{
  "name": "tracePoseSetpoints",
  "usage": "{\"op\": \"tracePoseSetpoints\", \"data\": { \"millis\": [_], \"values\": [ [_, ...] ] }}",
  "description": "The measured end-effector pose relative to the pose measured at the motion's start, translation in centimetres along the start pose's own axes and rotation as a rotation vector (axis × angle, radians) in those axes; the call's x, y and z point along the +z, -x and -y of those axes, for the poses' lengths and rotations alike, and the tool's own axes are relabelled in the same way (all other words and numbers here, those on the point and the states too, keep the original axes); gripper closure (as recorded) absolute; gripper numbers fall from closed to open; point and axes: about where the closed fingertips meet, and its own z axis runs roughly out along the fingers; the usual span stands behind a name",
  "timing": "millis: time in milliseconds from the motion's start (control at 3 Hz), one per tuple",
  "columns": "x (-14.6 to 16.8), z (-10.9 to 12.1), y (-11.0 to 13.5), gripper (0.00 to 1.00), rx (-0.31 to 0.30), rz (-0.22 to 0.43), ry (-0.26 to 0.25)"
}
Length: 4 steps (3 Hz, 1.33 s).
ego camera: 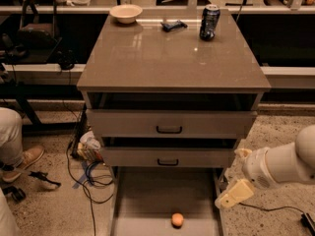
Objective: Pick orange from bottom drawer and place on counter
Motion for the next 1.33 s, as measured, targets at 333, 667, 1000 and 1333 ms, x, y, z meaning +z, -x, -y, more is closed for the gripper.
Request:
{"op": "tracePoseSetpoints", "data": {
  "millis": [333, 667, 1000, 1333],
  "values": [
    [4.8, 1.8, -4.5, 0.0, 0.023, 0.035, -0.025],
    [9.9, 3.6, -8.4, 0.0, 0.044, 0.102, -0.036],
    [16.9, 4.6, -12.2, 0.0, 0.122, 0.136, 0.018],
    [16.9, 4.6, -12.2, 0.0, 0.122, 0.136, 0.018]
  ]
}}
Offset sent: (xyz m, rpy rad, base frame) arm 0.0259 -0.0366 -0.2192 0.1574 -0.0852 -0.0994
